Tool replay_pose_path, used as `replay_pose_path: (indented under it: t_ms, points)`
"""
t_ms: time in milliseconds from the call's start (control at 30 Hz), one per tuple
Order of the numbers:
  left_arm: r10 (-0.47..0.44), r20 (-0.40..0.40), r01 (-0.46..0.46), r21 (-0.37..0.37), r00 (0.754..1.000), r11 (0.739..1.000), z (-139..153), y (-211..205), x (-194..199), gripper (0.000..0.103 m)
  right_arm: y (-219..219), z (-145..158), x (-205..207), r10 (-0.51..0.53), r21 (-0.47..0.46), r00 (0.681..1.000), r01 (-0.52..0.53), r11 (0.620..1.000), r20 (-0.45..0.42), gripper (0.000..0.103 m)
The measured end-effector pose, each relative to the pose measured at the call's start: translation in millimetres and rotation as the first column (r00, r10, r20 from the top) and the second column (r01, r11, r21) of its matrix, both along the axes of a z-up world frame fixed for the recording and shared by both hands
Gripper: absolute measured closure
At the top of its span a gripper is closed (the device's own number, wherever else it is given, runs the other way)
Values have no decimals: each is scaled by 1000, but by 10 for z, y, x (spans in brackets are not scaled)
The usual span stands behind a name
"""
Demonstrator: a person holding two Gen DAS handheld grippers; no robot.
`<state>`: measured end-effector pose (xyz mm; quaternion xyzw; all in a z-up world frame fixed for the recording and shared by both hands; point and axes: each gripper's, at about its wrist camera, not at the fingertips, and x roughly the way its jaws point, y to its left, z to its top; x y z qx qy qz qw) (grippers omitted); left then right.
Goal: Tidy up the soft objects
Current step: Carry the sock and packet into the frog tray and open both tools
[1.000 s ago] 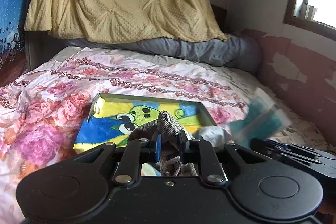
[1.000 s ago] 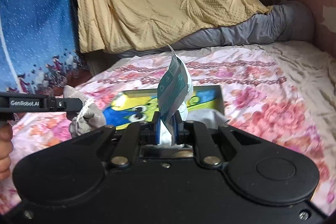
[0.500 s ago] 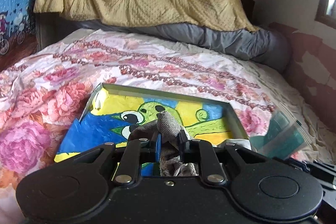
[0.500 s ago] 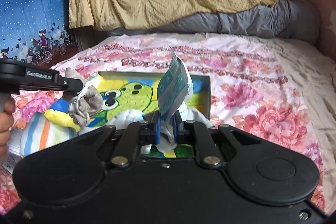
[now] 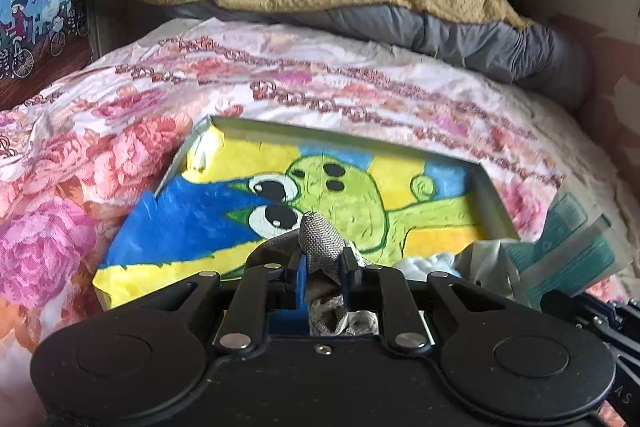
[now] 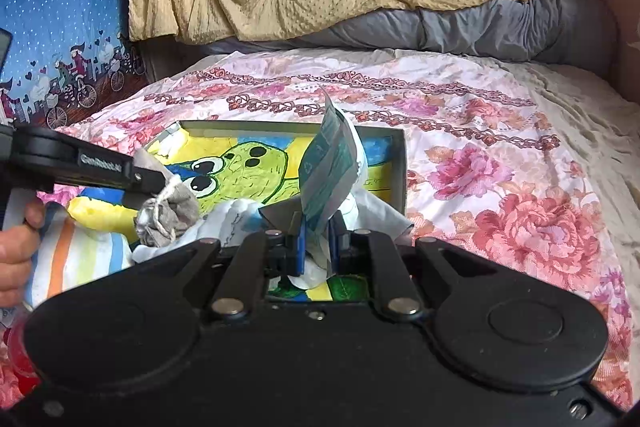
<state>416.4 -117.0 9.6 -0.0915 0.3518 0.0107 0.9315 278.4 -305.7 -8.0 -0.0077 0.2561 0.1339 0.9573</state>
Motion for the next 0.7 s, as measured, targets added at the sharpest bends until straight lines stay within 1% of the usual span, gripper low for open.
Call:
replay_pose_path:
  t_ms: [167, 300, 333, 367, 400, 433, 467, 533, 667, 700]
  points:
    - [6, -18, -6, 20, 1000, 1000, -33, -28, 29, 81, 15, 16, 60, -3, -6, 1000, 3, 1000, 17, 94]
    - [16, -31, -15, 21, 999, 1000, -19, -25, 49, 79, -6, 62, 111, 2, 42, 1000, -3, 999, 24, 93]
    - [17, -34, -16, 21, 999, 1000, -19, -24, 53, 78, -5, 73, 128, 8, 48, 1000, -9, 999, 30, 89]
    - [17, -36, -16, 23, 999, 1000, -18, -23, 54, 78, 9, 90, 141, 15, 52, 999, -17, 999, 36, 80]
    - [17, -35, -16, 26, 999, 1000, -18, -22, 56, 77, 23, 107, 157, 24, 62, 999, -27, 998, 38, 73]
    - [16, -36, -14, 34, 999, 999, -18, -24, 56, 76, 35, 117, 163, 35, 75, 999, -37, 997, 38, 57]
    - [13, -36, -12, 40, 999, 999, -16, -24, 54, 76, 48, 129, 163, 46, 90, 998, -50, 995, 39, 50]
    - [14, -34, -13, 44, 999, 999, -12, -18, 46, 75, 70, 143, 153, 61, 100, 997, -65, 993, 49, 49]
    - [21, -30, -20, 36, 999, 999, 0, 16, 17, 72, 21, 160, 135, 54, 104, 997, -59, 993, 51, 41]
    - [26, -31, -25, 32, 999, 999, 4, 28, 5, 71, -7, 166, 128, 47, 107, 998, -52, 993, 51, 41]
